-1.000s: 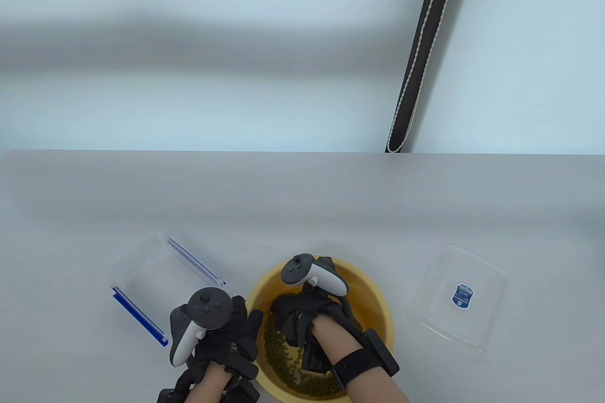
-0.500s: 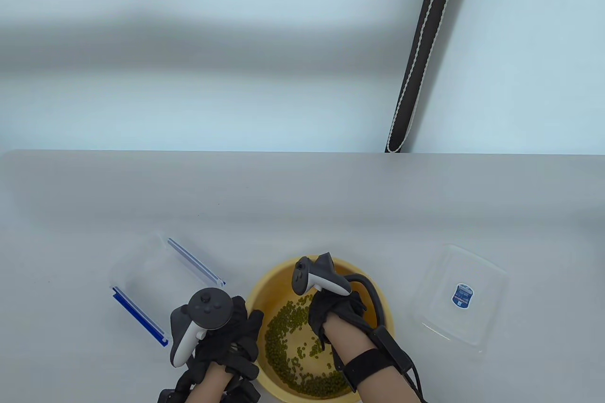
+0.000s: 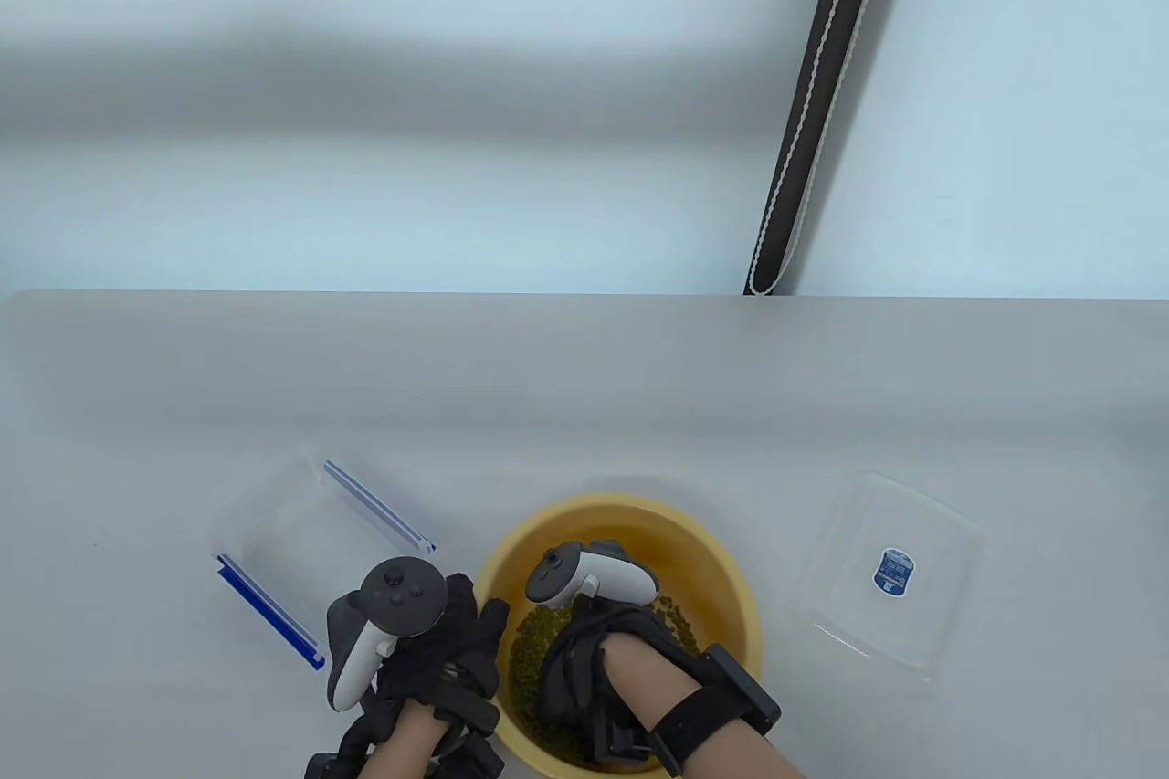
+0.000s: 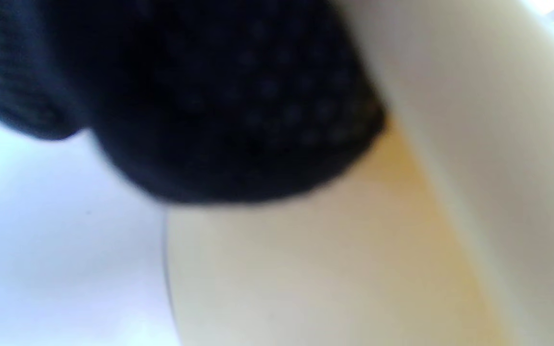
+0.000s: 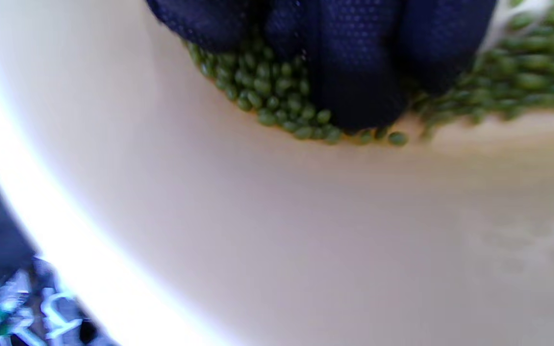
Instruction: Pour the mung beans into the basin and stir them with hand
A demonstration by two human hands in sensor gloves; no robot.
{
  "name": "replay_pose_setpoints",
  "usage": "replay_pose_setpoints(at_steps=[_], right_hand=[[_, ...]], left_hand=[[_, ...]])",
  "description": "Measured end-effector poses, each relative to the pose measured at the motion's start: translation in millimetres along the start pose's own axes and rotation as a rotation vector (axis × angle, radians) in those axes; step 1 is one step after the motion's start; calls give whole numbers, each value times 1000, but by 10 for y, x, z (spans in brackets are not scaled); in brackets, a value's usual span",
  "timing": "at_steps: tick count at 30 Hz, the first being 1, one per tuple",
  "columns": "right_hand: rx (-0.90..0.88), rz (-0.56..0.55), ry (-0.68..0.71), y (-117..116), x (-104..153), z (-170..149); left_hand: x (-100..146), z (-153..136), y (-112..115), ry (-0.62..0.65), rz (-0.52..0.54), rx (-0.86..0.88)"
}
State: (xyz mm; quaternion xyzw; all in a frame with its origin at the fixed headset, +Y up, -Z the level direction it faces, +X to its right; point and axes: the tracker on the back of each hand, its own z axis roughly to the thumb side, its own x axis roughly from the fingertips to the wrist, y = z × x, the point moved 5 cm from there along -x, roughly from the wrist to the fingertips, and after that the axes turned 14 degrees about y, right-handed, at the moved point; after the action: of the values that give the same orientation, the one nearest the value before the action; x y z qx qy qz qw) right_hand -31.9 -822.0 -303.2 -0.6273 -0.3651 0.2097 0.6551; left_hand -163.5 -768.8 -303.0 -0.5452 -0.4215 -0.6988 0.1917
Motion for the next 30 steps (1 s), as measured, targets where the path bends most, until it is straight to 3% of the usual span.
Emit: replay_pose_setpoints(at_steps=[3, 5, 9, 13, 19, 21, 23, 26, 30], right_hand=[[-17, -86, 60, 165, 14, 61], [-1, -203, 74, 377, 78, 72], [144, -429, -55, 669, 269, -23], [292, -504, -168, 803, 417, -109], [511, -517, -310, 838, 518, -157], [640, -494, -391, 821, 553, -192], [662, -449, -447, 771, 553, -259], [612, -365, -481, 625, 516, -342], [333, -195, -370, 262, 299, -382]], left_hand=[[1, 0, -1, 1, 0, -2], [1, -2, -1, 2, -1, 2], [5, 4, 12, 3, -4, 9], [4, 4, 15, 2, -6, 8], [6, 3, 15, 1, -4, 8], [6, 3, 16, -1, -5, 8], [6, 3, 17, -2, -5, 7], [8, 2, 18, -5, -2, 9], [9, -12, 24, -10, -4, 35]])
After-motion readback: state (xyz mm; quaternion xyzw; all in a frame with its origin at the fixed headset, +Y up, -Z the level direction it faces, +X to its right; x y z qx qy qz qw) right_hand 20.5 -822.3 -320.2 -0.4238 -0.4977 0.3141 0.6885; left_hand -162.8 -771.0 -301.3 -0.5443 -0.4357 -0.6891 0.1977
